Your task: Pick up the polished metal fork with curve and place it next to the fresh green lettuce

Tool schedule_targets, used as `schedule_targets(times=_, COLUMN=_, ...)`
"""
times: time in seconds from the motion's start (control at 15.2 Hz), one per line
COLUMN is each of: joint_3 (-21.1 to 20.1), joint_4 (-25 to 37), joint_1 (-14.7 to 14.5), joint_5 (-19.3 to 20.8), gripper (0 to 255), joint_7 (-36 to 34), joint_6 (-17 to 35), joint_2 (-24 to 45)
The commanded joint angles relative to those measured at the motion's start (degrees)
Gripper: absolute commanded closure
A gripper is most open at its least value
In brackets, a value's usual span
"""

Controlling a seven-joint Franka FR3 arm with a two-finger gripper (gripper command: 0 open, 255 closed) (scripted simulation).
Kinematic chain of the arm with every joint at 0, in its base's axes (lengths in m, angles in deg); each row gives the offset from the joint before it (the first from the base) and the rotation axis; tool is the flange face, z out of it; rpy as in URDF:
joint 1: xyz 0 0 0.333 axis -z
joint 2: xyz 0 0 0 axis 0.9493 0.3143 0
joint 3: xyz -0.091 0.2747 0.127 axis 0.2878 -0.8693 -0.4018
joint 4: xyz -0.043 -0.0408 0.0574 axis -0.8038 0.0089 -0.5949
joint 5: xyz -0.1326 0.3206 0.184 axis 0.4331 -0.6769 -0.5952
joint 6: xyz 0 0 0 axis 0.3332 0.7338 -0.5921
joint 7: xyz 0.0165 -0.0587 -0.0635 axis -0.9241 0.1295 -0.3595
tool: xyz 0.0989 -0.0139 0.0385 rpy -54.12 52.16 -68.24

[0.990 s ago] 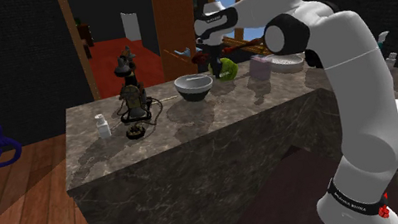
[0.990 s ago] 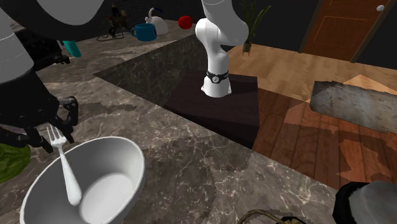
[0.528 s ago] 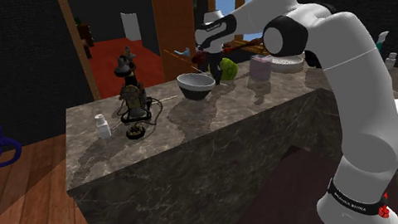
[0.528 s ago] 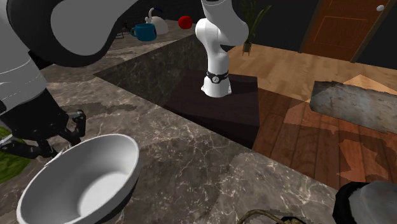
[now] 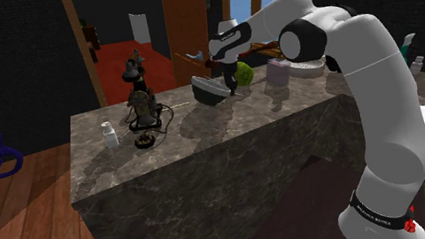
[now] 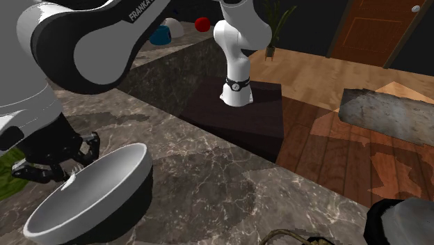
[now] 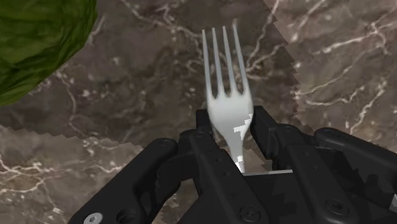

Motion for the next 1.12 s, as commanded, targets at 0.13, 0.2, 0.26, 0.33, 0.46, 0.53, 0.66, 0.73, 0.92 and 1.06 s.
schedule_targets(times=0.13, joint_3=-0.1, joint_4=-0.3, joint_1=0.0, joint_5=-0.1, gripper=255, joint_7=0.1, joint_6=-0.1, joint_2=0.4)
schedule_targets(times=0.2, joint_3=-0.1, joint_4=-0.3, joint_1=0.0, joint_5=-0.1, gripper=255, joint_7=0.1, joint_6=-0.1, joint_2=0.4)
schedule_targets(times=0.26, joint_3=-0.1, joint_4=-0.3, joint_1=0.0, joint_5=-0.1, gripper=255, joint_7=0.1, joint_6=-0.1, joint_2=0.4)
schedule_targets(times=0.33, joint_3=-0.1, joint_4=-0.4, joint_1=0.0, joint_5=-0.1, gripper=255, joint_7=0.1, joint_6=-0.1, joint_2=0.4)
schedule_targets(times=0.46, joint_3=-0.1, joint_4=-0.4, joint_1=0.0, joint_5=-0.1, gripper=0, joint_7=0.1, joint_6=-0.1, joint_2=0.4)
schedule_targets(times=0.53, joint_3=-0.1, joint_4=-0.2, joint_1=0.0, joint_5=-0.1, gripper=0, joint_7=0.1, joint_6=-0.2, joint_2=0.5)
schedule_targets(times=0.66, joint_3=-0.1, joint_4=-0.2, joint_1=0.0, joint_5=-0.1, gripper=0, joint_7=0.1, joint_6=-0.3, joint_2=0.5)
schedule_targets(times=0.73, joint_3=-0.1, joint_4=-0.4, joint_1=0.0, joint_5=-0.1, gripper=0, joint_7=0.1, joint_6=-0.1, joint_2=0.4)
schedule_targets(times=0.92, joint_3=0.1, joint_4=2.7, joint_1=0.0, joint_5=0.3, gripper=0, joint_7=-0.1, joint_6=-4.9, joint_2=-1.3)
schedule_targets(times=1.06, joint_3=0.2, joint_4=3.7, joint_1=0.0, joint_5=0.4, gripper=0, joint_7=-0.2, joint_6=-6.2, joint_2=-1.6)
